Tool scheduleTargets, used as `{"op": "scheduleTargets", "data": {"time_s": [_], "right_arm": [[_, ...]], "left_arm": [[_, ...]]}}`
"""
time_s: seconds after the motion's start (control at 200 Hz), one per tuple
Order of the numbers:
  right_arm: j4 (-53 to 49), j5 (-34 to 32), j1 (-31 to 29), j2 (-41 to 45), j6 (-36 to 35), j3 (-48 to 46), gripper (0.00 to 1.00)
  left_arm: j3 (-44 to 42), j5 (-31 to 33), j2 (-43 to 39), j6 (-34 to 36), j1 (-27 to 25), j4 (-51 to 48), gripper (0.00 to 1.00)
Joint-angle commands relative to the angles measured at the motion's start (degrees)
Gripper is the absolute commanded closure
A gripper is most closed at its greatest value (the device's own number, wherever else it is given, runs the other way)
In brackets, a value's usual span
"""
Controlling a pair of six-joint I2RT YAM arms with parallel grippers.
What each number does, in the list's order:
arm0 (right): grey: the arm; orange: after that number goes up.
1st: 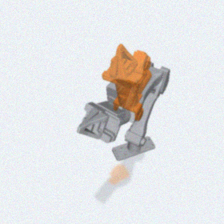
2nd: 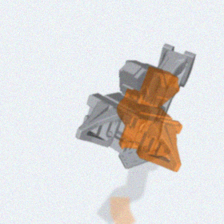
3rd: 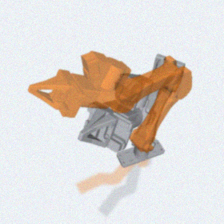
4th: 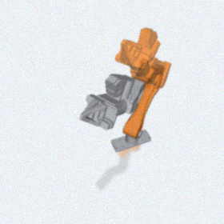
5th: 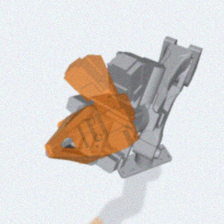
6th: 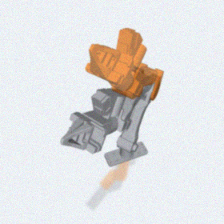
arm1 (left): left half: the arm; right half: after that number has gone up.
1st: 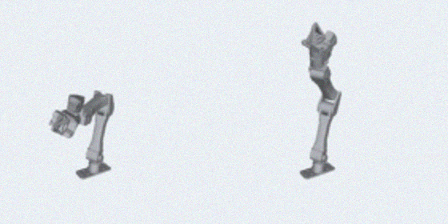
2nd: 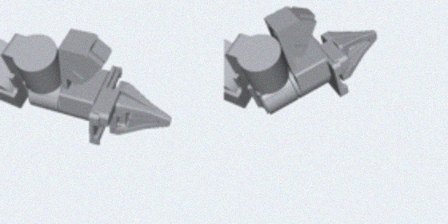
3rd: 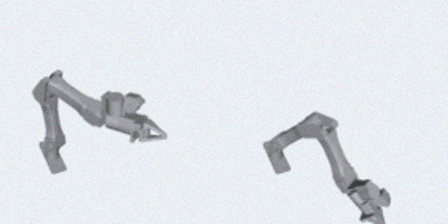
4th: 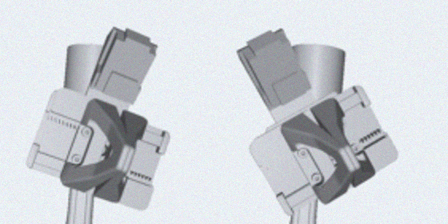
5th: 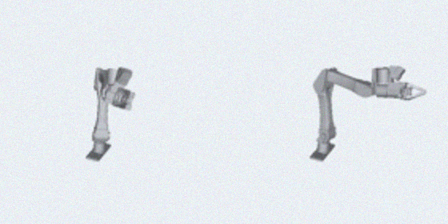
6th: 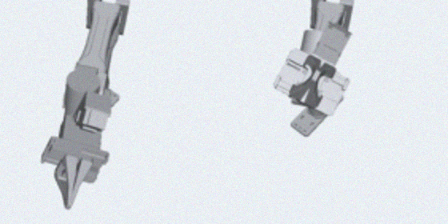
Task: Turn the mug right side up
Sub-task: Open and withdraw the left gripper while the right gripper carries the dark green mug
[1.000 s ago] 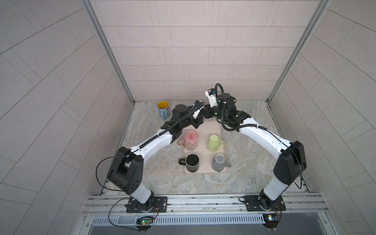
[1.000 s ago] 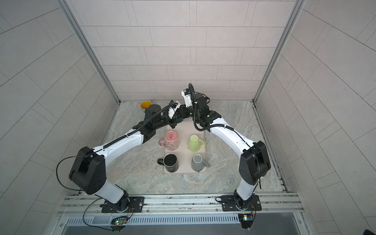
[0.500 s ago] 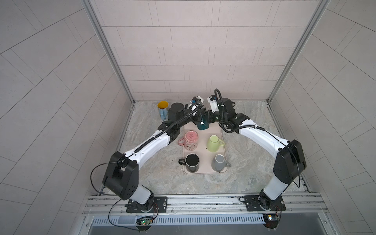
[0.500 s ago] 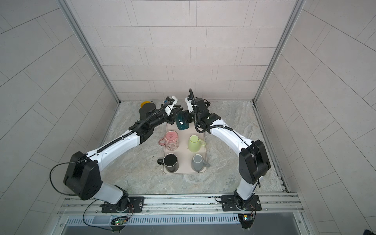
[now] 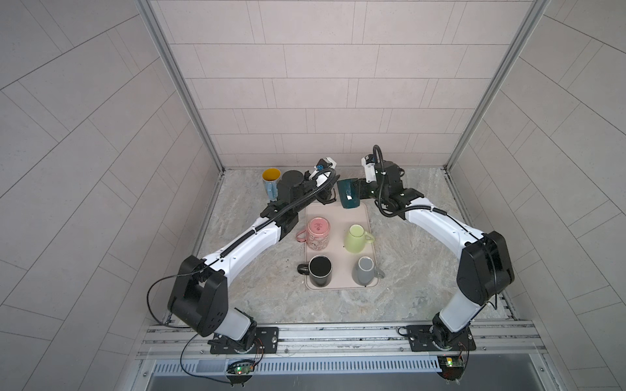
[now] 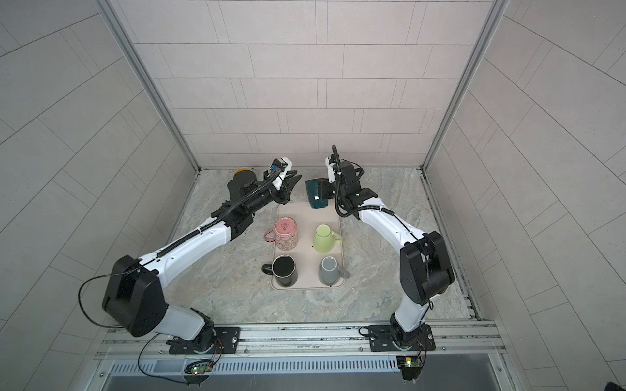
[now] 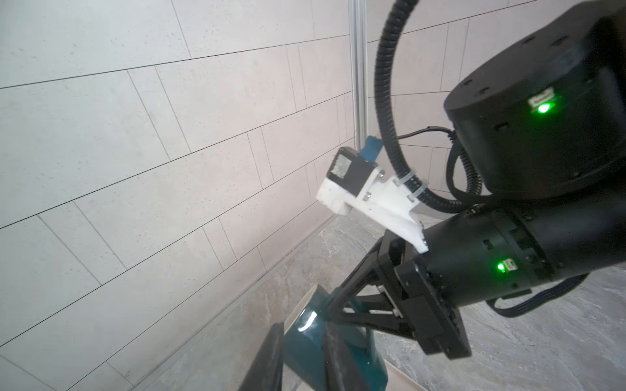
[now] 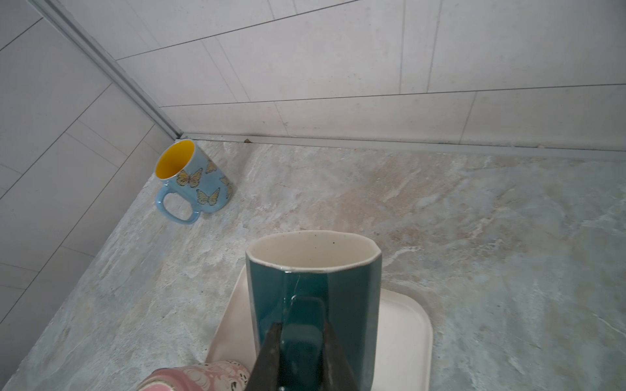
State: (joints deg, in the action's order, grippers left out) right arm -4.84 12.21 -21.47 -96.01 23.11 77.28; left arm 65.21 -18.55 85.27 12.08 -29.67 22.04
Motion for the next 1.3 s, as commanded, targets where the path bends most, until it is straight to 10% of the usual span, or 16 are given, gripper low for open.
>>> {"op": "scheduleTargets", "data": {"time_s": [0.0, 1.296], "right_arm": [[10.54, -1.62, 3.32, 4.80, 1.40, -1.95, 1.00], [65.99, -18.51, 17.26, -9.05, -7.11, -24.30, 1.00]], "left_arm": [[-0.35, 4.48, -1.58, 0.03, -0.04, -0.77, 0.76], [1.68, -4.96, 1.29, -25.06, 11.05, -5.91, 0.73]]}}
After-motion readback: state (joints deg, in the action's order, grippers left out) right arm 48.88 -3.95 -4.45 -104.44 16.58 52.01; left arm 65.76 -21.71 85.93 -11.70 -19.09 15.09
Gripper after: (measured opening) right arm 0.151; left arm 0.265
